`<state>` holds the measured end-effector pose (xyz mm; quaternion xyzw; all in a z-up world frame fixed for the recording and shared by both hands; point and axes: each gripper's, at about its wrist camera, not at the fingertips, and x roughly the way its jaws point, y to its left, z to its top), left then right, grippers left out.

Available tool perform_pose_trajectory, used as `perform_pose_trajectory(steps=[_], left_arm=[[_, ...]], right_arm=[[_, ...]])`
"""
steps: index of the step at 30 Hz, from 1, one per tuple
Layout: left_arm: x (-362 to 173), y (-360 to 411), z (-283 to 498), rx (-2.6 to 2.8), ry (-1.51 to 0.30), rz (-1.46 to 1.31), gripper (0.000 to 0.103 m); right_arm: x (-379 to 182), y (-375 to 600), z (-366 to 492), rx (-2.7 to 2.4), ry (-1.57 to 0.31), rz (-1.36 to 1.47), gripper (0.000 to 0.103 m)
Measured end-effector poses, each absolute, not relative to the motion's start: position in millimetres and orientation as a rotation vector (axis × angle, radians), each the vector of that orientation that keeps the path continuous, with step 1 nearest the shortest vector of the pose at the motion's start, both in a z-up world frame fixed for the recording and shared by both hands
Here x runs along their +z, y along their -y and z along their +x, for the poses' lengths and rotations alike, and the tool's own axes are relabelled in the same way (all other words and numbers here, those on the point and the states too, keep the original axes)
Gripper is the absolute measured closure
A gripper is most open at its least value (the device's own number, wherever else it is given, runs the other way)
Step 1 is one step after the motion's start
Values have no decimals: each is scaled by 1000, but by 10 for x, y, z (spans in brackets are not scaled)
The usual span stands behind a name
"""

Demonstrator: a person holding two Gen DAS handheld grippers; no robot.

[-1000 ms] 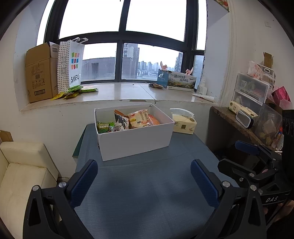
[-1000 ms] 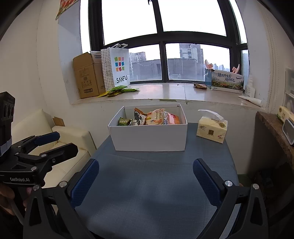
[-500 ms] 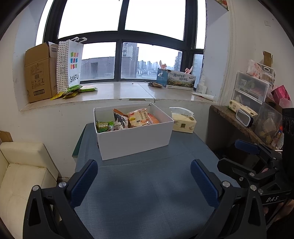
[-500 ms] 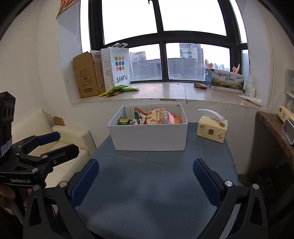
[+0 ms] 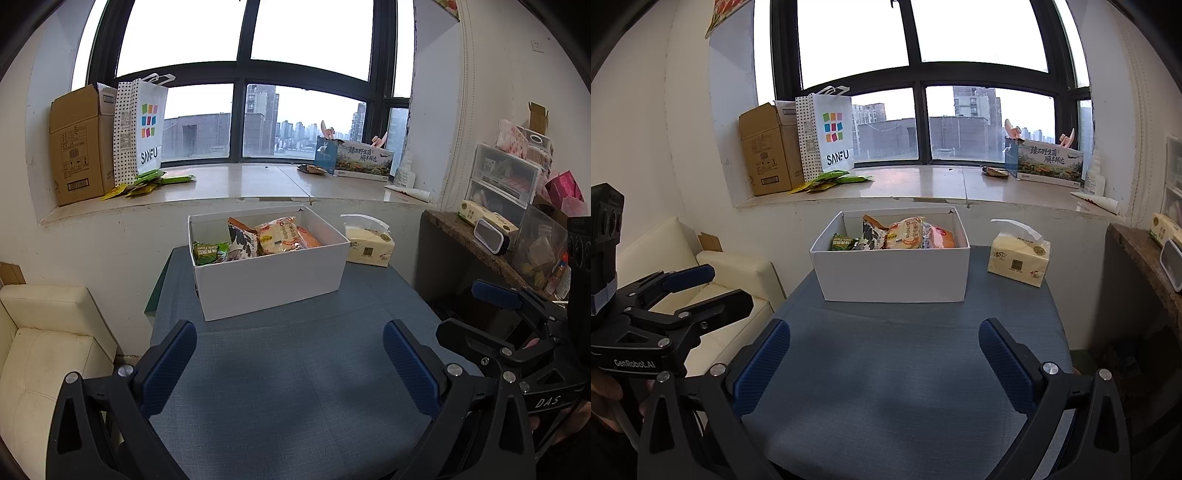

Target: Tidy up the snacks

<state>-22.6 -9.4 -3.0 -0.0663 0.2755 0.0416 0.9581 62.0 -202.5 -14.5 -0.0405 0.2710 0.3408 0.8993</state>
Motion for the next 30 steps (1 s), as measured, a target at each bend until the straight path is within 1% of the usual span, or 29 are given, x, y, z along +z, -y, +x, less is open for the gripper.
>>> perform_pose_trajectory(steps=[30], left_arm=[[-58,110,-230,67,-562,-135,0]], right_arm=[[-153,1993,610,704,-566,-89,0]])
